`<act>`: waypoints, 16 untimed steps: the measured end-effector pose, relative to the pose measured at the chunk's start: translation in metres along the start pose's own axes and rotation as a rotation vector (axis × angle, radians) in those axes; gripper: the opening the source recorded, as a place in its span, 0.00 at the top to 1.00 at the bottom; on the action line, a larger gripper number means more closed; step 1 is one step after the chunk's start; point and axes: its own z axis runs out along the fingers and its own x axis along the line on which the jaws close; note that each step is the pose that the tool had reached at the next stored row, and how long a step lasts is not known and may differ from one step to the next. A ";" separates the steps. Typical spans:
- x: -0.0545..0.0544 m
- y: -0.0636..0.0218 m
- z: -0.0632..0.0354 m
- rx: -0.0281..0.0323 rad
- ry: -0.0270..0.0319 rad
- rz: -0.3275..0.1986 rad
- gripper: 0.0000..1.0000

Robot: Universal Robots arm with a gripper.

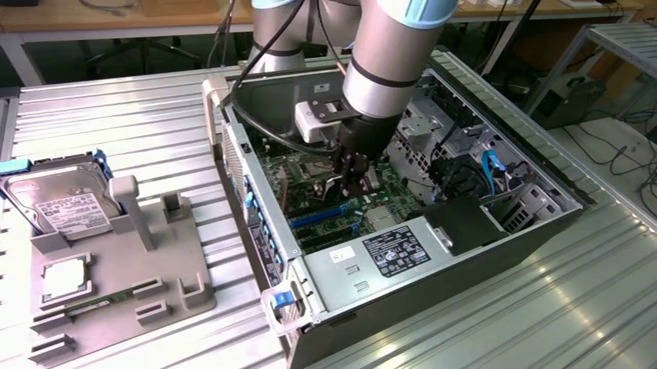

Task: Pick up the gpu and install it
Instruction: 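Insert the gpu into the slot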

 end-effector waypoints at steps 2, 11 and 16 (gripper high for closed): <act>0.000 0.0044 0.0030 -0.0001 0.0002 -0.001 0.73; 0.001 0.0127 0.0098 0.0001 0.0000 0.000 0.73; 0.002 0.0158 0.0211 0.0002 0.0000 0.000 0.73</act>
